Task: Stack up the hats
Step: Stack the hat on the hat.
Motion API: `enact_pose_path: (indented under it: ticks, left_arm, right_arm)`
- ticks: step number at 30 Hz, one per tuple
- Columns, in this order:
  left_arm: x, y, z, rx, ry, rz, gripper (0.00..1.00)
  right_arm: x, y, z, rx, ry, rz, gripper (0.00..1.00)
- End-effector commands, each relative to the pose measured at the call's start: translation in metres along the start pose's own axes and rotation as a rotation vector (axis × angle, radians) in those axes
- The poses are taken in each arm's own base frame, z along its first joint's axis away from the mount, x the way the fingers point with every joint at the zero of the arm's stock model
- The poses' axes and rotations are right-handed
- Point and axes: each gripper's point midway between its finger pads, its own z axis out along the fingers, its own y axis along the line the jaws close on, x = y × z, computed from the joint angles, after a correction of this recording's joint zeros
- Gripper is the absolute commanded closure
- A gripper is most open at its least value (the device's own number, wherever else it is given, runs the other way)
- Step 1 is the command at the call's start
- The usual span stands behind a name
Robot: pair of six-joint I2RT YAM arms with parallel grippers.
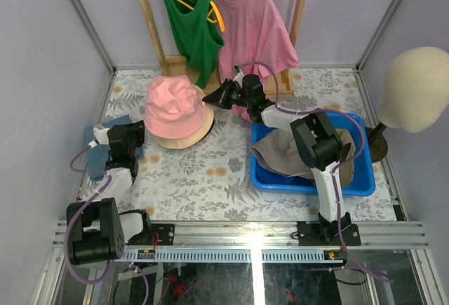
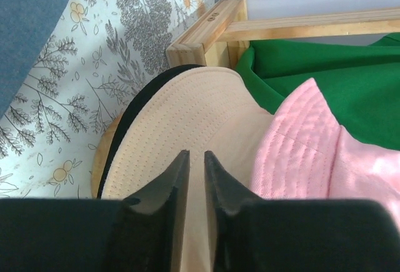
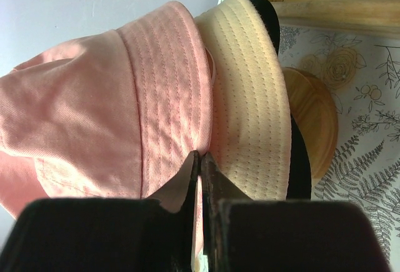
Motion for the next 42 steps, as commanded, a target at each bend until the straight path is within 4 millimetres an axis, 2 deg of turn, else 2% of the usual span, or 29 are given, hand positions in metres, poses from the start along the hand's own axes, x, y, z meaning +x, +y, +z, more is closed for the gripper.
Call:
enact_pose_path:
  ticks: [1, 4, 6, 10, 15, 22, 29, 34, 38, 42]
  left_arm:
    - [-0.018, -0.014, -0.007, 0.05, -0.076, -0.023, 0.77]
    - [-0.026, -0.018, -0.015, 0.09, -0.116, -0.068, 0.54]
    - [-0.029, -0.017, -0.02, 0.119, -0.128, -0.113, 0.47]
    - [-0.026, -0.019, -0.025, 0.199, -0.113, -0.173, 0.38]
    - [-0.013, -0.04, -0.021, 0.293, -0.018, -0.142, 0.33]
    - [-0.012, -0.057, -0.025, 0.405, 0.018, -0.184, 0.31]
    - [-0.014, -0.06, -0.028, 0.445, 0.02, -0.207, 0.31]
    - [-0.007, -0.067, -0.026, 0.489, 0.076, -0.209, 0.32]
    - [0.0, -0.073, -0.025, 0.536, 0.126, -0.216, 0.38]
    - [0.0, -0.078, -0.026, 0.574, 0.136, -0.227, 0.52]
  right_arm:
    - [-0.012, 0.049, -0.011, -0.087, -0.021, -0.087, 1.0]
    - [-0.013, 0.051, -0.011, -0.089, -0.023, -0.095, 1.0]
    - [-0.012, 0.051, -0.01, -0.089, -0.018, -0.098, 1.0]
    - [-0.012, 0.051, -0.01, -0.09, -0.012, -0.101, 1.0]
    - [-0.011, 0.053, -0.011, -0.092, -0.003, -0.107, 1.0]
    - [-0.011, 0.056, -0.011, -0.1, 0.004, -0.117, 1.0]
    - [-0.011, 0.056, -0.01, -0.1, 0.007, -0.118, 1.0]
    - [-0.012, 0.056, -0.009, -0.101, 0.007, -0.119, 1.0]
    - [-0.014, 0.058, -0.007, -0.104, 0.008, -0.121, 1.0]
    - [-0.013, 0.057, -0.006, -0.1, 0.014, -0.122, 1.0]
